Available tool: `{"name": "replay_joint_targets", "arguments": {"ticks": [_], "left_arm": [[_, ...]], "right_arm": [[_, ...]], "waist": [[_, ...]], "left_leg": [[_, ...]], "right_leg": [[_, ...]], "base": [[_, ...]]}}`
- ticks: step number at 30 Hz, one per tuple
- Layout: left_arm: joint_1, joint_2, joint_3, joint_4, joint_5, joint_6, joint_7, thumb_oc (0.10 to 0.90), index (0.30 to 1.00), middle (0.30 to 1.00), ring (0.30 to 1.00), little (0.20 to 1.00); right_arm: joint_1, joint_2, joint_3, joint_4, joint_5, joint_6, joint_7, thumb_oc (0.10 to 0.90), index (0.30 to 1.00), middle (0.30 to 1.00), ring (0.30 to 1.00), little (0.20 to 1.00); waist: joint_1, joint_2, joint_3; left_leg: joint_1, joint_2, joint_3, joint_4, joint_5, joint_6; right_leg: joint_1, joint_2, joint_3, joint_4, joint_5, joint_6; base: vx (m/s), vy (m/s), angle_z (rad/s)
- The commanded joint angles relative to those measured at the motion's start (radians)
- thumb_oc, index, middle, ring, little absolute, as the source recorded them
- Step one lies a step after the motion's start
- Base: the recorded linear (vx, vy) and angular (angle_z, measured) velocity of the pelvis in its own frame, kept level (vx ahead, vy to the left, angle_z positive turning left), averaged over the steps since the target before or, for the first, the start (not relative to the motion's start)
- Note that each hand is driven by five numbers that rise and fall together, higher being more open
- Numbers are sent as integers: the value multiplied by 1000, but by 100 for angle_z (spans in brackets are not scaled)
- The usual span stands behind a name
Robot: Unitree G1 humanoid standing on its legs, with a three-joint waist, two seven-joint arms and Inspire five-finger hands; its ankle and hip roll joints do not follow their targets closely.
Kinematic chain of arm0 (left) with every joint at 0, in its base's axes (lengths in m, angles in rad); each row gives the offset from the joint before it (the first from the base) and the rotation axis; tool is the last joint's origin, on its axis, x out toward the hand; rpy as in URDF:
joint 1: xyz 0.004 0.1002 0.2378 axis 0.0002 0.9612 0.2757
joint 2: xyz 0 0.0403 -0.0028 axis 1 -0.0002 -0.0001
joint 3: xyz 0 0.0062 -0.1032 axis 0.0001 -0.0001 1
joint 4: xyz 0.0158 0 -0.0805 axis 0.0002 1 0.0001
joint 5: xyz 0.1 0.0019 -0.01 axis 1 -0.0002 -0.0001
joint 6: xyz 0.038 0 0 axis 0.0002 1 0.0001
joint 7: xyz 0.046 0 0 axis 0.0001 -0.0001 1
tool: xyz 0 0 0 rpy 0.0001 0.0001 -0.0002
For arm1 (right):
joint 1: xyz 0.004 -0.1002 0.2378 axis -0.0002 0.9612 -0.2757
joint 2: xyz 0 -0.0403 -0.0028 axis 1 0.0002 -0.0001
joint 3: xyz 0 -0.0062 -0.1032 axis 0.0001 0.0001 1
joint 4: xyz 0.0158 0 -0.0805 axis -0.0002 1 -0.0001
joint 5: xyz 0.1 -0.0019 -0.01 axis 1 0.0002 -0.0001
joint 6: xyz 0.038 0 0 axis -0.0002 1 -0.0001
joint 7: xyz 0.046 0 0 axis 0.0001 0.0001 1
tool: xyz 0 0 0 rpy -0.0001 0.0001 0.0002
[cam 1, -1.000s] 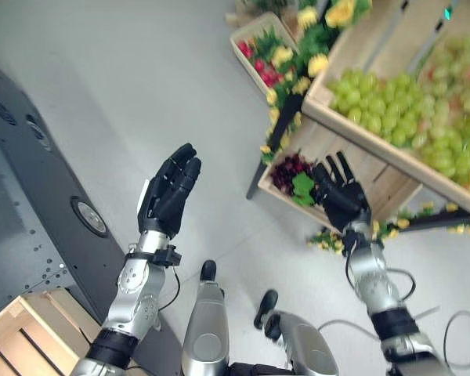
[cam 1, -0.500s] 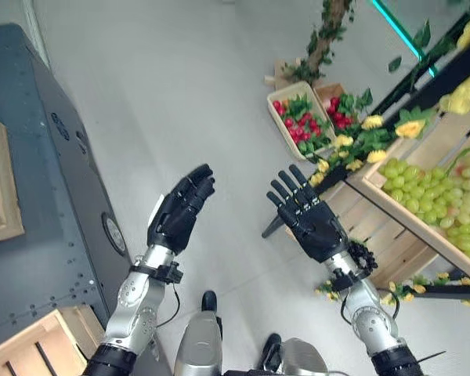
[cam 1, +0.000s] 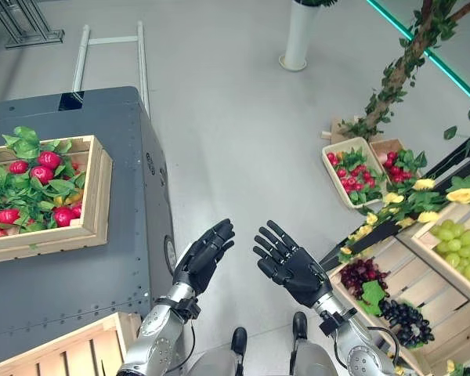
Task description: Pick up the fruits from the basket on one side to the basket on the other side
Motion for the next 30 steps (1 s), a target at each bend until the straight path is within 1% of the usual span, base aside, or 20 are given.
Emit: {"name": "replay_joint_targets", "arguments": {"ticks": [1, 2, 3, 4, 5, 7, 9, 11, 12, 13, 16, 18, 20, 22, 23, 24, 25, 27, 28, 30], "left_arm": [[-42, 5, 7, -144, -47, -61, -74, 800, 900, 900, 900, 900], [-36, -4, -3, -158, -60, -67, -69, 800, 900, 900, 900, 900], [-39, -17, -18, -174, -80, -71, -51, 800, 900, 900, 900, 900], [-40, -17, -19, -174, -83, -73, -48, 800, 900, 900, 900, 900], [-63, -37, -32, -144, -93, -75, -46, 800, 900, 900, 900, 900], [-74, -47, -45, -138, -83, -70, -38, 800, 900, 900, 900, 900], [-88, -59, -63, -110, -58, -64, -27, 800, 900, 900, 900, 900], [-87, -61, -63, -102, -57, -65, -32, 800, 900, 900, 900, 900], [-74, -63, -61, -93, -39, -72, -37, 800, 900, 900, 900, 900], [-67, -65, -59, -90, -29, -73, -35, 800, 900, 900, 900, 900], [-66, -59, -57, -56, 43, -81, -29, 800, 900, 900, 900, 900], [-83, -47, -56, -15, 108, -69, -50, 800, 900, 900, 900, 900], [-89, -28, -65, 38, 186, -58, -62, 800, 900, 900, 900, 900], [-98, 1, -74, 133, 272, -29, -92, 800, 900, 900, 900, 900], [-105, 10, -76, 206, 305, -5, -123, 800, 900, 900, 900, 900], [-106, 10, -76, 212, 309, -8, -124, 800, 900, 900, 900, 900], [-108, 6, -78, 260, 339, 15, -124, 800, 900, 900, 900, 900], [-111, -1, -78, 333, 371, 28, -123, 800, 900, 900, 900, 900], [-118, -10, -75, 389, 409, 28, -105, 800, 900, 900, 900, 900], [-136, -28, -70, 479, 458, 19, -86, 800, 900, 900, 900, 900]], "right_arm": [[-49, -39, -33, -92, -30, -43, 75, 800, 900, 900, 900, 900], [-39, -57, -37, -116, -35, -35, 58, 800, 900, 900, 900, 900], [-31, -73, -39, -128, -24, -26, 58, 800, 900, 900, 900, 900], [-30, -74, -39, -128, -25, -24, 59, 800, 900, 900, 900, 900], [-38, -73, -34, -111, -28, -34, 13, 800, 900, 900, 900, 900], [-50, -71, -24, -93, -25, -43, -4, 800, 900, 900, 900, 900], [-61, -71, -14, -60, -22, -59, -33, 800, 900, 900, 900, 900], [-56, -72, -15, -47, -12, -61, -37, 800, 900, 900, 900, 900], [-42, -74, -23, -28, -20, -70, -41, 800, 900, 900, 900, 900], [-35, -75, -25, -21, -31, -75, -47, 800, 900, 900, 900, 900], [-27, -90, -26, 24, -176, -127, -88, 800, 900, 900, 900, 900], [-34, -104, -21, 64, -202, -110, -79, 800, 900, 900, 900, 900], [-45, -120, -19, 111, -277, -101, -89, 800, 900, 900, 900, 900], [-48, -137, -7, 169, -323, -43, -88, 800, 900, 900, 900, 900], [-51, -131, -11, 243, -364, -20, -86, 800, 900, 900, 900, 900], [-52, -130, -12, 249, -366, -16, -86, 800, 900, 900, 900, 900], [-59, -118, -21, 321, -418, -16, -98, 800, 900, 900, 900, 900], [-67, -102, -19, 396, -472, -14, -116, 800, 900, 900, 900, 900], [-77, -85, -20, 466, -528, -21, -158, 800, 900, 900, 900, 900], [-103, -63, -14, 565, -604, -21, -196, 800, 900, 900, 900, 900]], "waist": [[2, 16, -34], [0, 11, -43], [-5, 2, -51], [-6, 1, -52], [-4, -9, -57], [1, -9, -61], [1, -3, -80], [0, 0, -89], [-2, 7, -108], [-3, 12, -116], [-11, 32, -142], [-15, 42, -154], [-17, 51, -162], [-18, 60, -175], [-18, 64, -185], [-18, 64, -185], [-18, 66, -190], [-17, 68, -191], [-15, 69, -192], [-14, 73, -193]], "left_leg": [[-44, 113, -6, 45, -59, -72], [-59, 147, -2, 50, -35, -92], [-68, 192, 35, 50, -15, -114], [-68, 196, 38, 50, -14, -115], [-93, 228, 82, 57, 12, -133], [-103, 233, 100, 49, 30, -140], [-110, 241, 131, 25, 50, -152], [-111, 240, 134, 16, 56, -157], [-105, 233, 138, 8, 54, -163], [-102, 229, 144, -1, 56, -167], [-76, 226, 168, -51, 66, -177], [-62, 219, 172, -70, 64, -180], [-51, 210, 169, -76, 57, -179], [-26, 198, 171, -101, 53, -174], [-11, 185, 178, -107, 42, -166], [-10, 184, 179, -107, 41, -165], [0, 175, 185, -109, 32, -156], [9, 164, 194, -107, 21, -144], [14, 159, 200, -106, 14, -138], [23, 156, 206, -111, 7, -131]], "right_leg": [[-24, 75, -1, 116, 21, -38], [-9, 90, -22, 122, -8, -63], [9, 105, -47, 104, -27, -93], [11, 106, -49, 102, -29, -96], [43, 117, -100, 74, -39, -116], [62, 123, -134, 63, -50, -127], [85, 130, -182, 39, -67, -141], [92, 128, -196, 29, -68, -143], [103, 123, -208, 6, -65, -144], [107, 120, -216, -5, -62, -142], [114, 112, -240, -20, -60, -136], [113, 102, -245, -15, -62, -128], [114, 92, -243, -5, -63, -119], [121, 72, -239, -7, -52, -94], [123, 55, -237, -8, -42, -77], [123, 54, -236, -8, -42, -75], [124, 43, -231, -9, -33, -63], [121, 30, -221, -10, -21, -50], [119, 20, -218, -15, -11, -43], [125, 14, -214, -30, -1, -37]], "base": [[100, -464, 49], [81, -518, 59], [71, -446, 58], [96, -497, 63], [79, -346, 64], [70, -292, 65], [46, -168, 48], [30, -18, 38], [32, 54, 35], [40, 107, 36], [12, 147, 27], [12, 249, 31], [41, 287, 18], [69, 309, 7], [55, 231, 2], [57, 203, -4], [27, 130, -4], [1, 129, 0], [-30, 77, 1], [-50, 58, -2]]}}
